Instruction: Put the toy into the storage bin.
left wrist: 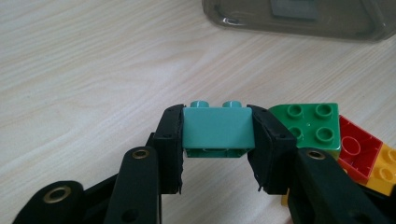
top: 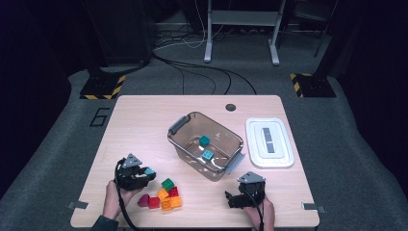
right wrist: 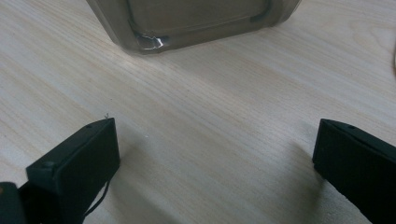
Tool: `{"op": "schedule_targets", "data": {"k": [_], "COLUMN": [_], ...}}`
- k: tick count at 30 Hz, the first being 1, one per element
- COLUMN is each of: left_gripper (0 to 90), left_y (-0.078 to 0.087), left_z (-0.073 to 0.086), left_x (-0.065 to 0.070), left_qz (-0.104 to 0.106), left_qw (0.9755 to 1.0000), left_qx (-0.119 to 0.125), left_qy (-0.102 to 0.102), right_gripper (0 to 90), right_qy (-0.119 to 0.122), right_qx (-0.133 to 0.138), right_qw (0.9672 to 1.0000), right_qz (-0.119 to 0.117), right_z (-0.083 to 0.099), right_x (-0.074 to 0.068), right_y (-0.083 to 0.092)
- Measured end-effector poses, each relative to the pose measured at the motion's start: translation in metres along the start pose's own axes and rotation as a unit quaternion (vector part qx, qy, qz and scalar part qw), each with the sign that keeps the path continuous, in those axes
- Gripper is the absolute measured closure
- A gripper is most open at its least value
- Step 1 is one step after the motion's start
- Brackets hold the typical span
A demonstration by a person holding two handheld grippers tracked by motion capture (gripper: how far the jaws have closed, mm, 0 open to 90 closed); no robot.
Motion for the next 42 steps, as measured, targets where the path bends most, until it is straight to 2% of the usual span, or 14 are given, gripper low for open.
{"op": "schedule_targets", "data": {"k": [7, 21, 22, 27, 28, 42], "left_gripper": [58.9, 58.9, 58.9, 58.9, 58.9, 58.9], "left_y": [0.004, 0.008, 0.008, 0.012, 0.013, 0.023], "left_z": [-0.009, -0.027, -0.029, -0.037, -0.038, -0.061], "left_x": [-0.002, -0.002, -0.002, -0.002, -0.002, -0.003], "left_qz": [-0.004, -0.006, -0.005, -0.007, -0.008, -0.011], "left_qw": [0.9999, 0.9996, 0.9995, 0.9991, 0.9992, 0.9978], "left_qx": [0.005, 0.027, 0.030, 0.039, 0.037, 0.059], "left_qy": [-0.011, -0.007, -0.009, -0.010, -0.013, -0.028], "right_gripper": [0.0, 0.0, 0.0, 0.0, 0.0, 0.0], "right_qy": [0.003, 0.001, 0.008, 0.008, 0.000, 0.008], "right_qx": [0.000, 0.001, -0.001, -0.001, 0.001, -0.001], "right_qw": [1.0000, 1.0000, 1.0000, 1.0000, 1.0000, 1.0000], "right_qz": [0.000, 0.002, 0.000, 0.000, 0.002, 0.000], "right_z": [0.000, 0.000, 0.000, 0.000, 0.000, 0.000], "right_x": [0.000, 0.000, 0.001, 0.001, 0.000, 0.001], "right_y": [0.000, 0.000, 0.000, 0.000, 0.000, 0.000]}}
Point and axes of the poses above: each handheld gripper's, and its own axes: y roughly backward along the jaws, z roughly out of its underside, x roughly to its right, the point moved 3 cm from there along -y, roughly forward along the jaws, and after that the axes turned 9 degrees about -z, right-handed, at the moved point
